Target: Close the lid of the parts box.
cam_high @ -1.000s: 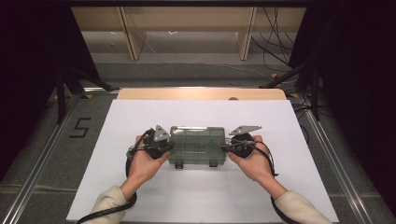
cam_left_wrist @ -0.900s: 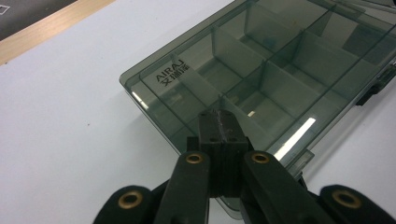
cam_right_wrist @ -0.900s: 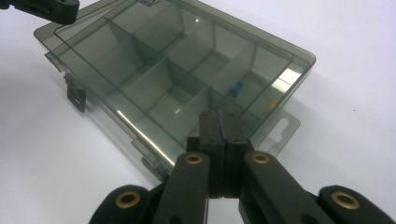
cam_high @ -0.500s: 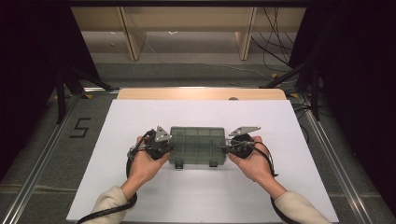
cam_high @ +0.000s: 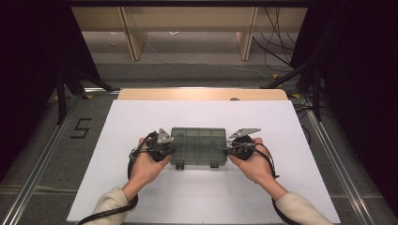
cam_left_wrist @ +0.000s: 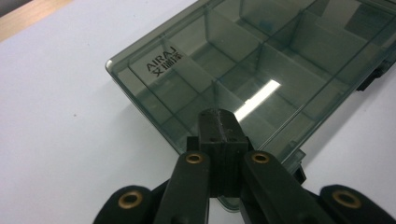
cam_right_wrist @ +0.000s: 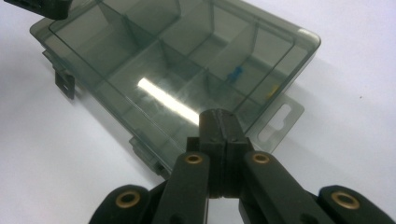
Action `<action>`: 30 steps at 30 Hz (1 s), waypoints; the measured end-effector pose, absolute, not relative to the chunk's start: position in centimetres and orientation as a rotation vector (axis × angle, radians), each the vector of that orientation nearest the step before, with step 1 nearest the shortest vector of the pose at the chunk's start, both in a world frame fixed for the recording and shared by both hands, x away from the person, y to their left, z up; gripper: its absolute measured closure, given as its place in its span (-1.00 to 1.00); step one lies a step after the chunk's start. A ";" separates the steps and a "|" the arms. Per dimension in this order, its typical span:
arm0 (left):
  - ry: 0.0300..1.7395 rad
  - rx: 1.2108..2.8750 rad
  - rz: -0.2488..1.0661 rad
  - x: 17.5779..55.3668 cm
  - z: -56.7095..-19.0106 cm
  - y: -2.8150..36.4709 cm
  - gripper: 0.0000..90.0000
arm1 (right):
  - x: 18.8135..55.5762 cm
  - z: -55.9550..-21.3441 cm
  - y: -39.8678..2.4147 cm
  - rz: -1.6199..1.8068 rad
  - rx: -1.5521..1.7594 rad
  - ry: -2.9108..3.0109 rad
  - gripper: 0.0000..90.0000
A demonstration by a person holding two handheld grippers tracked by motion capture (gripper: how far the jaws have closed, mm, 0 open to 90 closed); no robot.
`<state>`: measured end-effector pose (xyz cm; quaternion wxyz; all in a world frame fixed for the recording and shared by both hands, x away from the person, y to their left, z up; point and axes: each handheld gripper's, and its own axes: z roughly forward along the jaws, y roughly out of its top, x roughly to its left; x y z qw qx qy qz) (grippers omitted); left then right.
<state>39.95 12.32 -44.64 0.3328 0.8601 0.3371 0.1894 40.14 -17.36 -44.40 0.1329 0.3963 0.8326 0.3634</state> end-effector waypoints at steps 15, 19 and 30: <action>0.863 2.096 0.551 39.0 -44.8 12.6 0.50 | 39.6 -44.1 -18.4 1.197 1.060 2.376 0.59; 0.825 2.019 0.589 38.2 -44.1 13.3 0.14 | 39.3 -43.9 -19.0 1.296 0.992 2.352 0.24; 0.771 1.884 0.596 35.9 -43.2 15.4 -0.52 | 36.9 -43.4 -22.5 1.480 0.897 2.237 -0.38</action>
